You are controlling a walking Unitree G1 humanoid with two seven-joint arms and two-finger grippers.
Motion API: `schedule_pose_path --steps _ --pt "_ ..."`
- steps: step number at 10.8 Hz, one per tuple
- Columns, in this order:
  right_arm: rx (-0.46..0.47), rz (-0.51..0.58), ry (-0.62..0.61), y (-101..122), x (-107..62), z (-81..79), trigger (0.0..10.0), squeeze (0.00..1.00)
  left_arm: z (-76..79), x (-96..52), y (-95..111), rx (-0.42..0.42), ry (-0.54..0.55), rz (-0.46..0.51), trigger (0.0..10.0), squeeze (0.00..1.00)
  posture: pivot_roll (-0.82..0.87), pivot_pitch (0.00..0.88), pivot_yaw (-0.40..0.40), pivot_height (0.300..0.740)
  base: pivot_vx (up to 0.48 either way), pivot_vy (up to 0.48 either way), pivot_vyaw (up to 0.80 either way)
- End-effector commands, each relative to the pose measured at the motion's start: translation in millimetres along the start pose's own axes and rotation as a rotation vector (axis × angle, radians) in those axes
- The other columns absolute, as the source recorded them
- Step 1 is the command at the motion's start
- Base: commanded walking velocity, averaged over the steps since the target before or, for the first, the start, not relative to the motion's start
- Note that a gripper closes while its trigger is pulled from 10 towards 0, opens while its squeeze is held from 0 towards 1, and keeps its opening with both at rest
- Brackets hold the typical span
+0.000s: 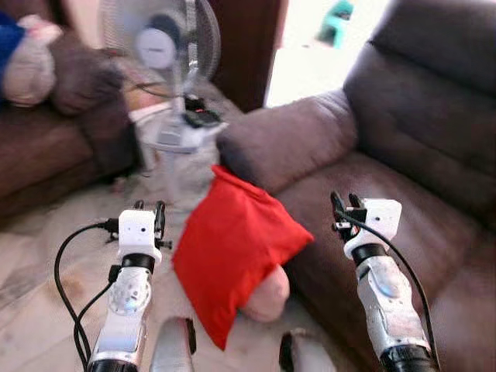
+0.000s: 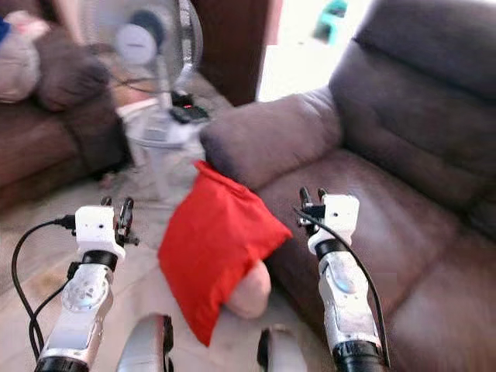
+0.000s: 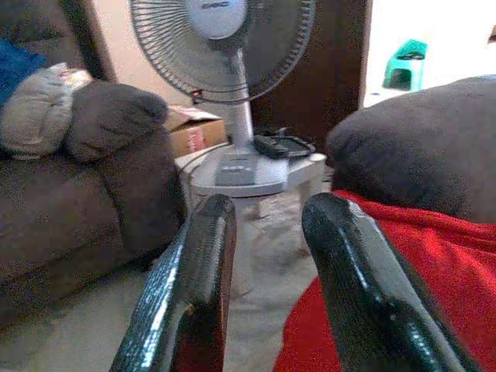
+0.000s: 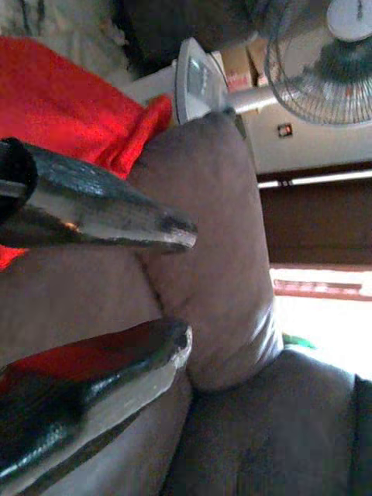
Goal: Move the pillow to the sofa from floor
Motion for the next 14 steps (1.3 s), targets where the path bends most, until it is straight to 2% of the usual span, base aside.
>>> schedule_pose_path --steps 1,4,7,9,12,14 --pt "0.002 0.003 0.003 2.1 0.9 0.2 10.0 0.00 5.0 1.7 -2.0 -0.033 -0.006 -0.017 10.0 0.00 0.02 0.045 -0.083 0.600 0.000 0.000 0.00" --pt "0.007 0.005 0.018 2.5 0.5 -1.5 10.0 0.00 6.0 3.4 -0.2 -0.041 -0.011 -0.017 10.0 0.00 0.02 0.045 -0.084 0.600 0.000 0.000 0.00" --pt "-0.004 0.011 0.031 3.0 -0.1 -4.5 10.0 0.00 0.7 4.8 0.0 -0.044 0.006 -0.019 10.0 0.00 0.01 0.047 -0.083 0.600 0.000 0.000 0.00" --pt "0.023 0.000 0.037 1.3 0.1 -6.0 10.0 0.00 0.0 5.0 -1.1 -0.043 0.006 -0.027 10.0 0.00 0.01 0.050 -0.082 0.600 0.000 0.000 0.00" --pt "-0.022 0.010 0.065 2.3 -2.2 -9.3 10.0 0.00 -0.7 4.1 -2.7 -0.039 0.012 -0.036 10.0 0.00 0.01 0.056 -0.079 0.600 0.000 0.000 0.00" --pt "0.030 0.004 0.049 1.4 -2.5 -7.5 10.0 0.00 1.8 3.8 -2.6 -0.038 0.009 -0.038 10.0 0.00 0.01 0.055 -0.077 0.600 0.000 0.000 0.40"
Point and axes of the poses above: a point about 5 cm out from each wrist's last joint towards the gripper, its own x axis pointing out of the wrist towards the gripper, its own y axis along the axis of the wrist's last joint, z = x × y, the point moved 4 cm from there along x, pointing out of the wrist towards the gripper, and after that the axes turned 10 degrees about -x, right-handed, at the moved point
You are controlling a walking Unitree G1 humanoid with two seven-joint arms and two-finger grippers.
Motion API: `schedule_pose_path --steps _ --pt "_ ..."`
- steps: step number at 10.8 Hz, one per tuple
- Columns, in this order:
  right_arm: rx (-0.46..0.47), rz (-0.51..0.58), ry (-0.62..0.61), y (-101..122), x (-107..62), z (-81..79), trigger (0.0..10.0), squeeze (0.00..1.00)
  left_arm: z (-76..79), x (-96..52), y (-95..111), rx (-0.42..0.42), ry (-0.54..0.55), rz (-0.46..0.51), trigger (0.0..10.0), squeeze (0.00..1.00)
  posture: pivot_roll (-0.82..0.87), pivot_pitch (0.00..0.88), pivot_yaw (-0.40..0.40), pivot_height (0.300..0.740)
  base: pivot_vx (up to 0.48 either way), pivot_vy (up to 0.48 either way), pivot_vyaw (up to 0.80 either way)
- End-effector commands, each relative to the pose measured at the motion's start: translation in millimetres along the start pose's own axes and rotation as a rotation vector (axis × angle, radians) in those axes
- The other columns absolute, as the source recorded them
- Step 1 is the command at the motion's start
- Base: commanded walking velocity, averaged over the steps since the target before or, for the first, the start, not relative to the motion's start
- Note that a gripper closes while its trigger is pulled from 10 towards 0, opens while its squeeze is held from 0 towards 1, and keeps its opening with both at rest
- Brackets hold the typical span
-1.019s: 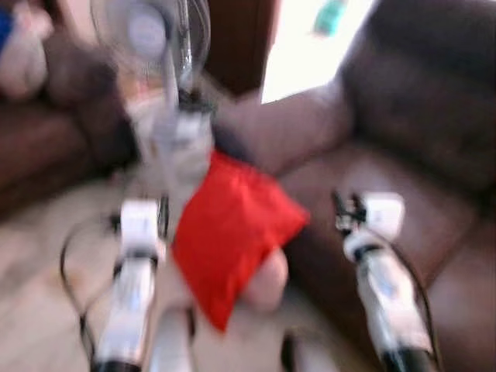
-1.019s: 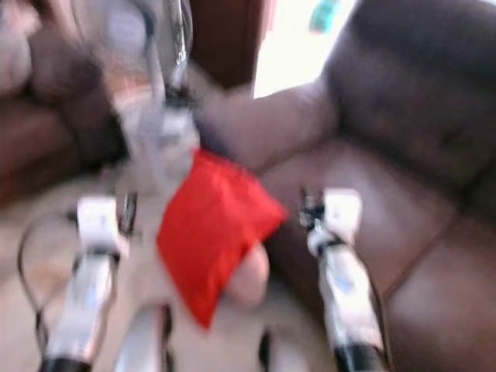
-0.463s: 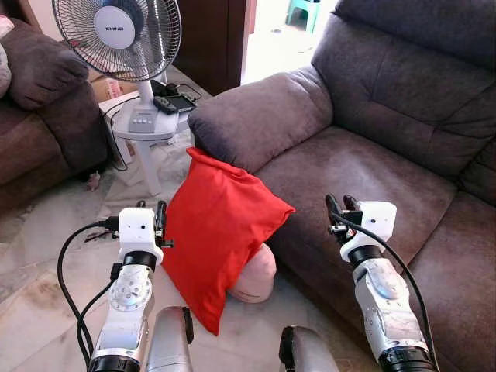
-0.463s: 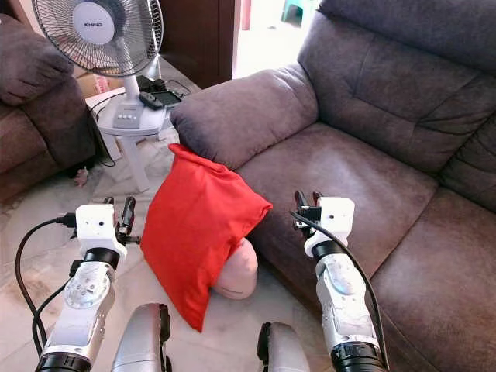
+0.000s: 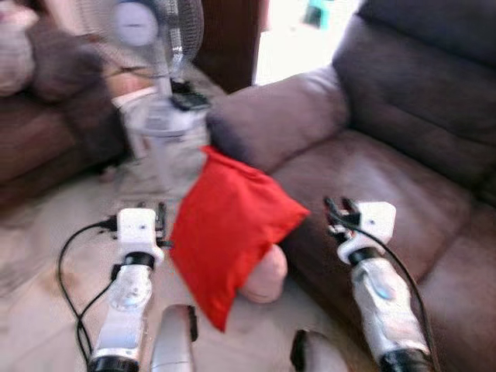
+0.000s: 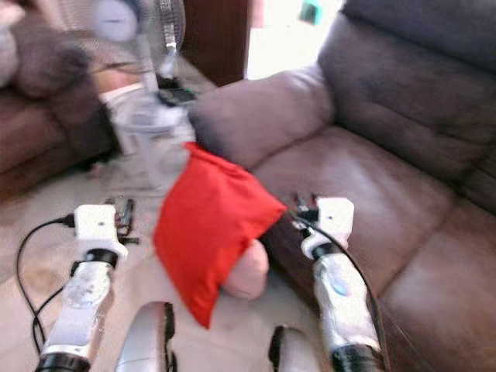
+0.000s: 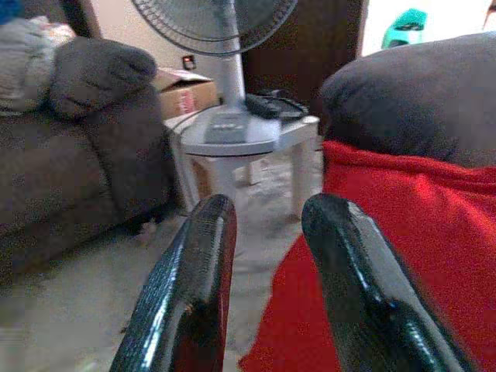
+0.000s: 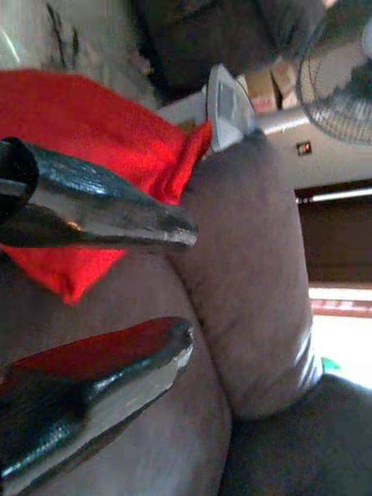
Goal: Move the pillow to the sofa from floor
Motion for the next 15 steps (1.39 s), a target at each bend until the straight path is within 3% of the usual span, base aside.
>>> schedule_pose_path --steps 1,15 --pt "-0.004 -0.011 -0.014 -1.7 -1.9 7.1 10.0 0.00 5.3 0.1 0.1 -0.008 -0.008 -0.004 10.0 0.00 0.01 0.054 -0.077 0.600 0.000 0.000 0.00" --pt "0.022 -0.008 -0.019 -2.8 -2.8 3.5 10.0 0.00 10.8 2.7 1.4 -0.005 -0.043 -0.002 10.0 0.00 0.01 0.037 -0.054 0.600 0.257 0.000 0.00"
Point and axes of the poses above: a point about 5 cm out from each wrist's last joint towards the gripper, its own x axis pointing out of the wrist towards the gripper, its own y axis along the axis of the wrist's last joint, z = x × y, the point moved 4 cm from there along x, pointing out of the wrist towards the gripper, and after that the axes turned 10 degrees about -x, right-handed, at the moved point
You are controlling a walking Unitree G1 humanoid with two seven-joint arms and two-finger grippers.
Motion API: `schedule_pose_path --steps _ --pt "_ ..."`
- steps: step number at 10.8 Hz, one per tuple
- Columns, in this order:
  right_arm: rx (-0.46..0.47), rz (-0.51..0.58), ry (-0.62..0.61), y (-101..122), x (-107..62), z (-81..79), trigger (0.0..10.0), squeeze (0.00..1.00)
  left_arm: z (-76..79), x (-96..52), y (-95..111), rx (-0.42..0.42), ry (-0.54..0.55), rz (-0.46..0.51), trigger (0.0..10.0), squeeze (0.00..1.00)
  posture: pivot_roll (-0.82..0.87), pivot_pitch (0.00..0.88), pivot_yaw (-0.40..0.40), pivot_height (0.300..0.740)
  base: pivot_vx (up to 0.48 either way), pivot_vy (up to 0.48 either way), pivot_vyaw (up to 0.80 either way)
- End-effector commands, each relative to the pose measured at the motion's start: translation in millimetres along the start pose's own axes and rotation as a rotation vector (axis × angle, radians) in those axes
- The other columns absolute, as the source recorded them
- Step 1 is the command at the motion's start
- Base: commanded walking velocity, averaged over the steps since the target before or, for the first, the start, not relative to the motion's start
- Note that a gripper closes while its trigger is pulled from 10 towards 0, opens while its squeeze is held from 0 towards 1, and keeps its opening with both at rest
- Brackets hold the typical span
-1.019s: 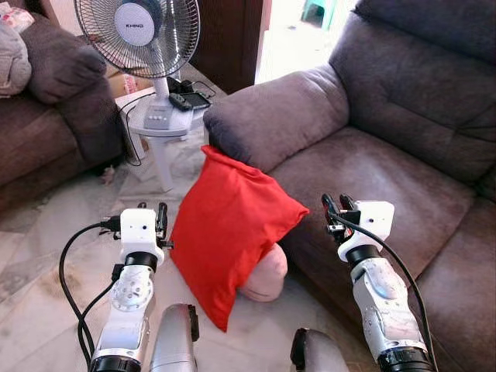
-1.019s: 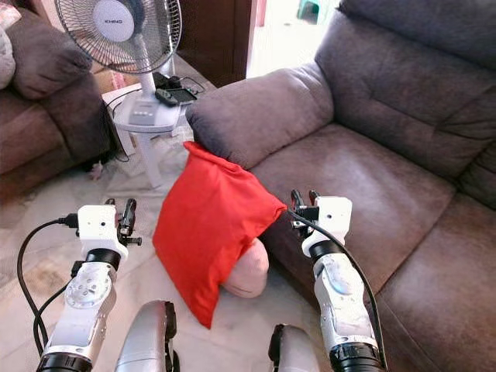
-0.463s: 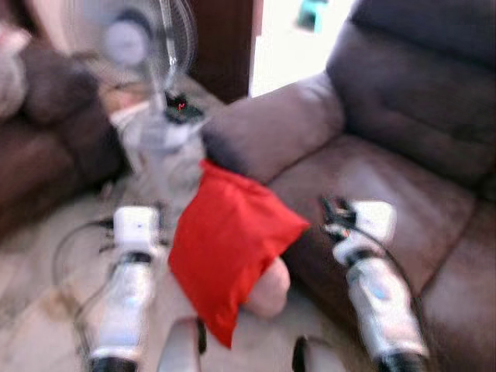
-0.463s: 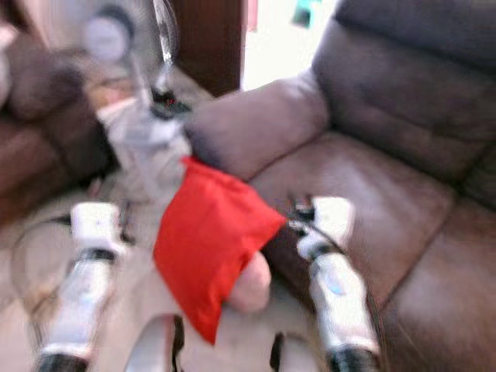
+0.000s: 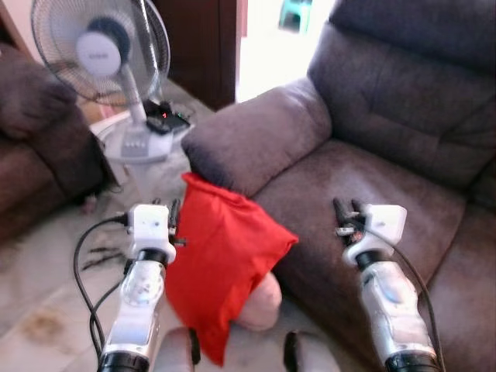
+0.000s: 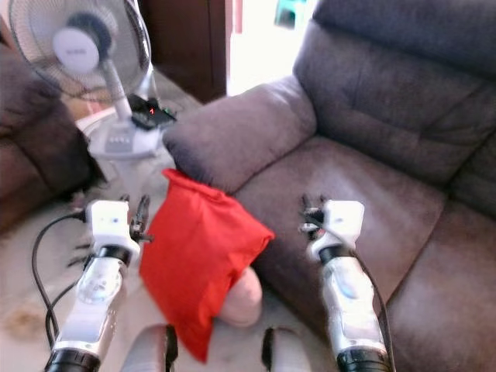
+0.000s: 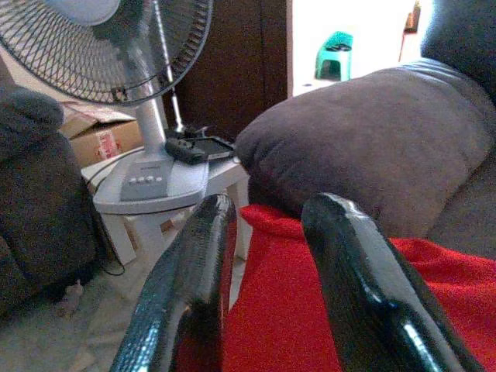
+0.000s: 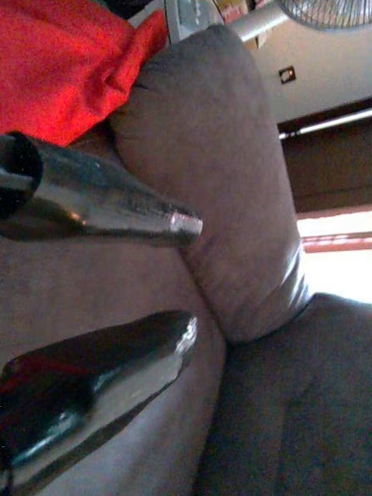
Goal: Move the pillow to the sofa from floor
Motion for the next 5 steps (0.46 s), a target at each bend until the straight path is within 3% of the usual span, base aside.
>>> schedule_pose_path --steps 1,5 --pt "0.008 -0.002 0.031 1 2.2 -10.1 10.0 0.00 -9.4 -1.7 -2 0.014 0.022 -0.012 10.0 0.00 0.01 0.043 -0.056 0.600 0.289 0.000 0.00" --pt "-0.010 -0.065 0.062 -10 0.7 -13.0 10.0 0.00 -7.6 0.8 -1 0.016 0.021 -0.011 10.0 0.00 0.01 0.070 -0.058 0.600 0.292 0.000 0.00"
Point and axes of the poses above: a point about 5 cm out from each wrist's last joint towards the gripper, its own x axis pointing out of the wrist towards the gripper, its own y axis along the axis of the wrist's last joint, z = x × y, the point moved 4 cm from there along x, pointing out of the wrist towards the gripper, and after that the axes turned 10 degrees about -x, right-handed, at the moved point
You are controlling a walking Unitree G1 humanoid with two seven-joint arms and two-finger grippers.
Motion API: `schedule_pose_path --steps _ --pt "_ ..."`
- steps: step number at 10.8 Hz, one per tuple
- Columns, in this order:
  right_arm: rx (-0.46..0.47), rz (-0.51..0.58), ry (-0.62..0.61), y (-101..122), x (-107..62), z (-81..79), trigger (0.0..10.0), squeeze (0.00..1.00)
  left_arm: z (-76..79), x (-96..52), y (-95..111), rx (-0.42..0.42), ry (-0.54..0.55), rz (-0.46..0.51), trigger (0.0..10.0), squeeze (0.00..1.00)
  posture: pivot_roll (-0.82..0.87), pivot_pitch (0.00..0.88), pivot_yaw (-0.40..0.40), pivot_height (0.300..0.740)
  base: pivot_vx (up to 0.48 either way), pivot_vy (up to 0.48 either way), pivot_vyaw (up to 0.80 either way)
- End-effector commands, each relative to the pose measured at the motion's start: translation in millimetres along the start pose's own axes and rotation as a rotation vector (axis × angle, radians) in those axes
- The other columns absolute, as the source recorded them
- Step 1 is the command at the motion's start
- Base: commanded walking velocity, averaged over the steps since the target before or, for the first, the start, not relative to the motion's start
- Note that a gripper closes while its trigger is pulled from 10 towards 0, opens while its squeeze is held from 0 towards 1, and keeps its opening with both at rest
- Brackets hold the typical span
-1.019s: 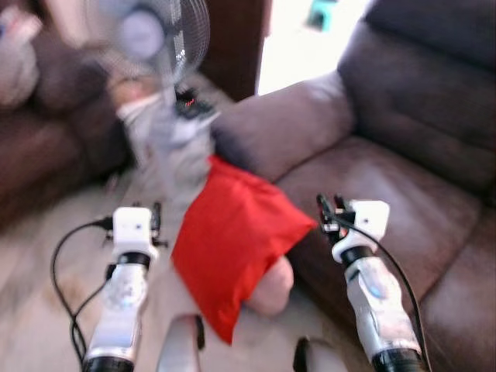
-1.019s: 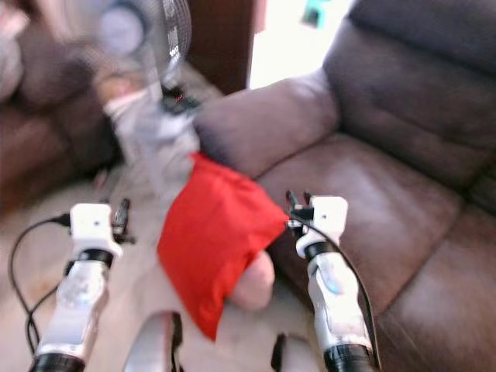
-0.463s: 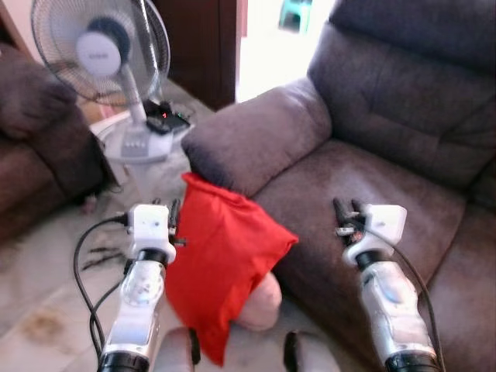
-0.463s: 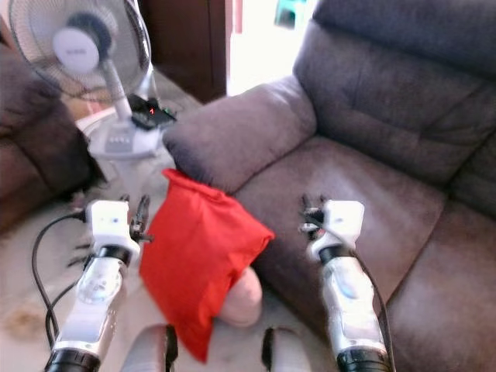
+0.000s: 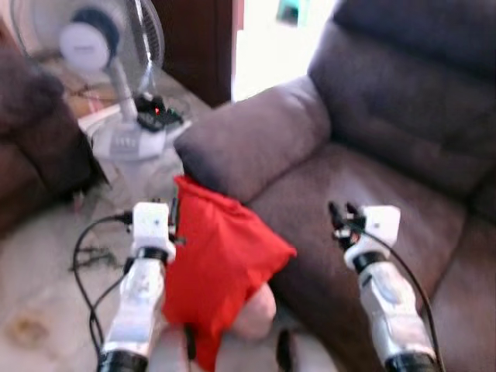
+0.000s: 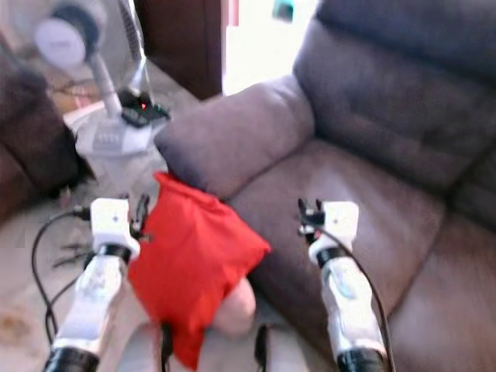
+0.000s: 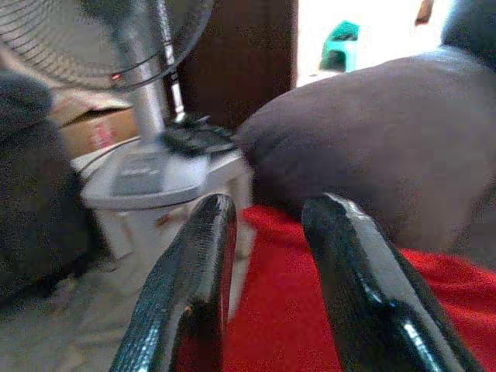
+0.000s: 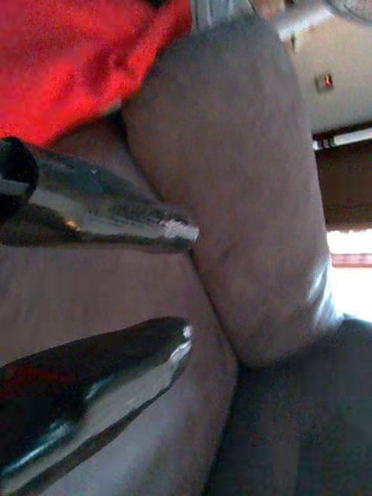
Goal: Move the pillow to the sofa from floor
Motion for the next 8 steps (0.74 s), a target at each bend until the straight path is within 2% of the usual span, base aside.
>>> schedule_pose_path --steps 1,2,3,4,5,6,7,8 --pt "0.009 -0.061 0.032 -9 1.2 -7.6 10.0 0.00 -4.8 -0.3 -3 0.004 0.020 -0.018 10.0 0.00 0.01 0.086 -0.058 0.600 0.000 0.000 0.00" --pt "-0.035 -0.227 0.065 -35 -0.1 -12.0 10.0 0.00 -4.6 0.2 -2 0.002 0.016 -0.015 10.0 0.00 0.00 0.096 -0.057 0.600 0.000 0.000 0.00" --pt "-0.027 -0.256 0.078 -41 -1.1 -14.2 10.0 0.00 -4.6 0.2 -3 0.003 0.017 -0.019 10.0 0.00 0.01 0.103 -0.058 0.600 0.000 0.000 0.00" --pt "0.033 -0.295 0.103 -46 -2.0 -19.7 10.0 0.00 -5.8 0.2 -3 -0.004 0.025 -0.027 10.0 0.00 0.01 0.112 -0.058 0.600 0.000 0.000 0.00" --pt "0.083 -0.336 0.148 -51 -2.7 -27.3 10.0 1.00 -7.4 1.1 -3 -0.009 0.028 -0.029 10.0 0.00 0.01 0.119 -0.055 0.600 0.000 0.000 0.00" --pt "0.097 -0.358 0.164 -53 -1.9 -30.2 10.0 1.00 -9.0 2.4 -3 -0.022 0.031 -0.032 10.0 0.00 0.01 0.127 -0.053 0.600 0.000 0.000 0.00" --pt "0.060 -0.455 0.236 -69 -5.9 -38.5 10.0 1.00 -9.5 6.3 -1 -0.060 0.022 -0.035 10.0 0.00 0.01 0.139 -0.054 0.600 0.000 0.000 0.00" --pt "0.096 -0.471 0.233 -74 -6.5 -39.0 10.0 1.00 -9.0 9.2 1 -0.067 0.012 -0.037 10.0 0.00 0.02 0.145 -0.053 0.600 0.000 0.000 0.00"
Point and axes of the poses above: a point about 5 cm out from each wrist's last joint towards the gripper, its own x axis pointing out of the wrist towards the gripper, its own y axis along the axis of the wrist's last joint, z = x × y, the point moved 4 cm from there along x, pointing out of the wrist towards the gripper, and after that the axes turned 10 degrees about -x, right-handed, at the moved point
